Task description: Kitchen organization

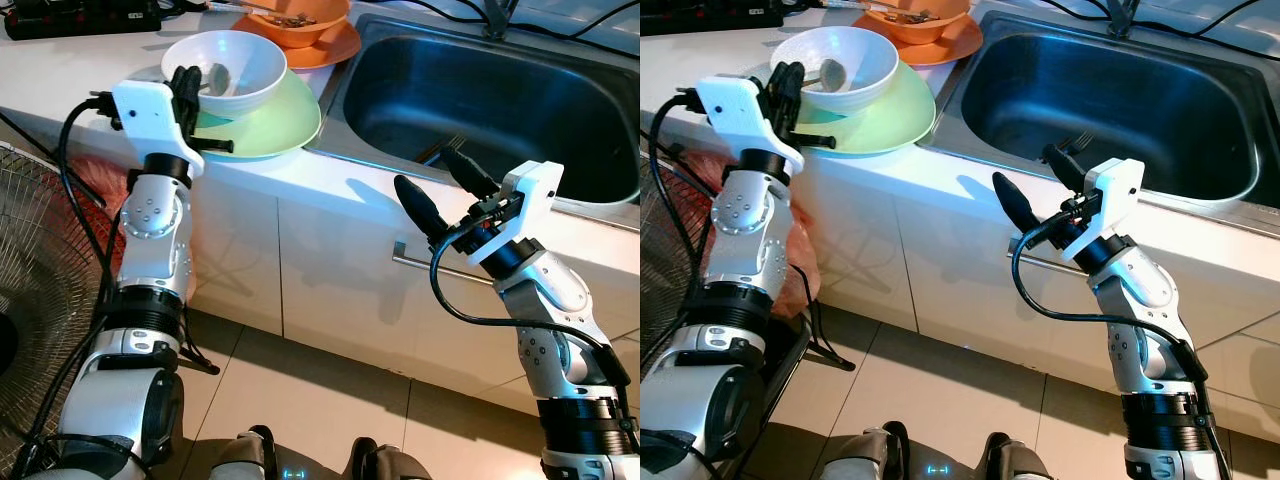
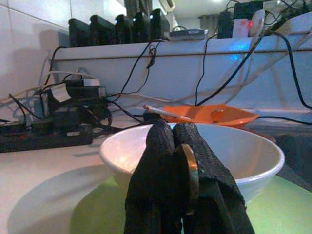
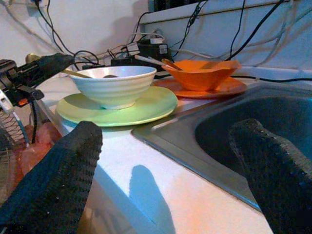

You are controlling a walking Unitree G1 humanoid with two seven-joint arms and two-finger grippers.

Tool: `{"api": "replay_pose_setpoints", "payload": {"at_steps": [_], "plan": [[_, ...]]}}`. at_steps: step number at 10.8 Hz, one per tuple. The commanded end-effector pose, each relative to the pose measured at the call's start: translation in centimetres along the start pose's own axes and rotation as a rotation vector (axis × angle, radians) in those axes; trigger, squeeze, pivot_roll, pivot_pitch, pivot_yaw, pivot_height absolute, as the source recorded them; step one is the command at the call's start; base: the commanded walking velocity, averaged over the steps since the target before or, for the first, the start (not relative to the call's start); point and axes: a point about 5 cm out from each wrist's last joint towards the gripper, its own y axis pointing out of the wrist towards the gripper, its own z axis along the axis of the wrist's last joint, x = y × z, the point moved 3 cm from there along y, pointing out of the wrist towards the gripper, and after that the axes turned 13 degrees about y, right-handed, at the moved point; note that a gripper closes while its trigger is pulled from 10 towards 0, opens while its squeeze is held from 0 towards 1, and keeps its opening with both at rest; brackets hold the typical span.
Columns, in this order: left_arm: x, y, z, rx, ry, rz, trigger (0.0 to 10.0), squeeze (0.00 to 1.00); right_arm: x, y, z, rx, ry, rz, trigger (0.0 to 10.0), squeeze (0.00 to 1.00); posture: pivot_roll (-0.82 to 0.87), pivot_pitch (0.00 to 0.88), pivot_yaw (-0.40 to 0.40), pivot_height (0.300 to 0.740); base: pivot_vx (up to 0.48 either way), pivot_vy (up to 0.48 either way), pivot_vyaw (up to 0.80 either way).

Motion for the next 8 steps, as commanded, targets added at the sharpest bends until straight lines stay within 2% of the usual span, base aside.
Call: {"api": "replay_pose_setpoints", "payload": {"at_steps": [1, 2, 3, 4, 5, 6, 8], "plan": [[0.1, 0.6, 1.3, 0.051, 0.004, 0.000, 0.0, 0.00, 0.0, 0.1, 0.2, 0.007, -0.009, 0.003, 10.0, 0.00, 0.02, 0.190, -0.051, 0.740, 0.000, 0.000, 0.00], [0.2, 0.8, 1.9, 0.073, 0.009, -0.001, 3.5, 0.00, 0.0, 0.2, 0.2, 0.008, -0.008, 0.004, 10.0, 0.00, 0.02, 0.188, -0.050, 0.740, 0.000, 0.000, 0.00], [0.4, 1.2, 3.4, 0.130, 0.024, -0.001, 10.0, 0.00, -0.1, 0.2, 0.2, 0.009, -0.007, 0.005, 10.0, 0.00, 0.02, 0.186, -0.048, 0.740, 0.000, 0.000, 0.00], [0.5, 1.5, 4.6, 0.178, 0.037, -0.002, 10.0, 0.00, -0.1, 0.2, 0.2, 0.011, -0.007, 0.005, 10.0, 0.00, 0.02, 0.185, -0.046, 0.740, 0.000, 0.000, 0.00], [1.0, 2.1, 7.1, 0.264, 0.054, -0.013, 10.0, 0.00, -0.1, 0.3, 0.1, 0.014, -0.006, 0.003, 10.0, 0.00, 0.02, 0.183, -0.041, 0.740, 0.000, 0.000, 0.00], [1.7, 2.5, 8.3, 0.298, 0.030, -0.043, 10.0, 0.00, -0.1, 0.3, 0.2, 0.017, -0.008, 0.004, 10.0, 0.00, 0.02, 0.179, -0.037, 0.740, 0.000, 0.000, 0.00], [4.9, 2.9, 9.9, 0.344, -0.032, -0.174, 10.0, 0.00, 0.1, 0.3, 0.4, 0.023, -0.021, -0.005, 10.0, 0.00, 0.01, 0.177, -0.025, 0.740, 0.000, 0.000, 0.00]]}}
